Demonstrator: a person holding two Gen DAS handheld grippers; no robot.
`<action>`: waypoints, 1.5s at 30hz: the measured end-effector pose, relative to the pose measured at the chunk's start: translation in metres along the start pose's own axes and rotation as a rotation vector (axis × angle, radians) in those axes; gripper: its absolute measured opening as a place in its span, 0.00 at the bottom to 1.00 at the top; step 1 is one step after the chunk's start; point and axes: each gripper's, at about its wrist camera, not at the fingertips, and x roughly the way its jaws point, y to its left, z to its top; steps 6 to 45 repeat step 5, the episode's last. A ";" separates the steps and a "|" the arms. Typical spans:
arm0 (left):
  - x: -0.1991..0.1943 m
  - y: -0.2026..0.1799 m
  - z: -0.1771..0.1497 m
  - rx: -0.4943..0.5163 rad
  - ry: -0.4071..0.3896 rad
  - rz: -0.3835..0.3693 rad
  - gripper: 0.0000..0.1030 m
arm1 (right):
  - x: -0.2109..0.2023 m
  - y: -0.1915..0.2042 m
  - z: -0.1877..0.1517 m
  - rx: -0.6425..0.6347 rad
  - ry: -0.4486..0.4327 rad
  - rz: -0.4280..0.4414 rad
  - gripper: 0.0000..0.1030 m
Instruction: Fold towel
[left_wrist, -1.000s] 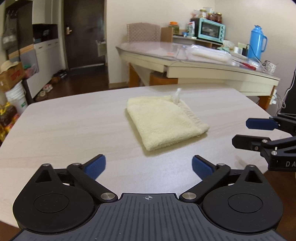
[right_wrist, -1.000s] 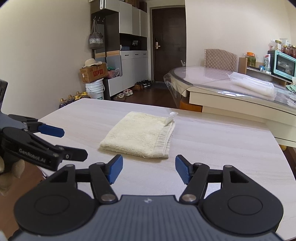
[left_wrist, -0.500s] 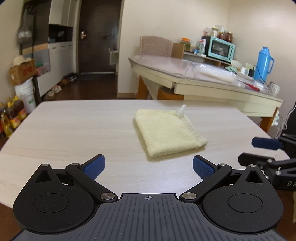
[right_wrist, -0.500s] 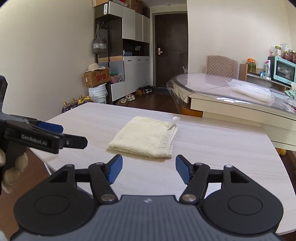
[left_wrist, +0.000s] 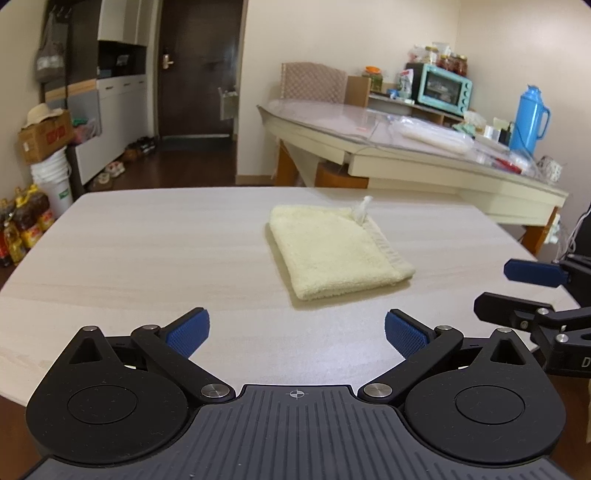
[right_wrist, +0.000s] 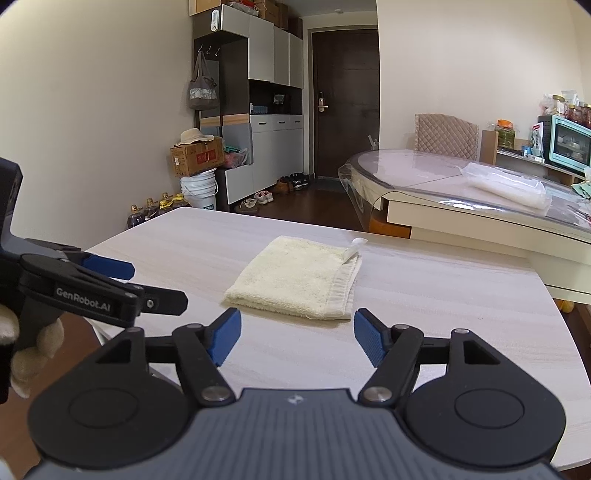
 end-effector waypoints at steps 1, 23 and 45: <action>0.000 0.000 0.000 0.002 -0.001 0.002 1.00 | 0.000 0.000 0.000 0.000 0.000 0.000 0.68; -0.001 -0.002 0.000 0.007 -0.008 0.018 1.00 | 0.001 0.000 0.000 0.000 0.000 -0.001 0.68; -0.001 -0.002 0.000 0.007 -0.008 0.018 1.00 | 0.001 0.000 0.000 0.000 0.000 -0.001 0.68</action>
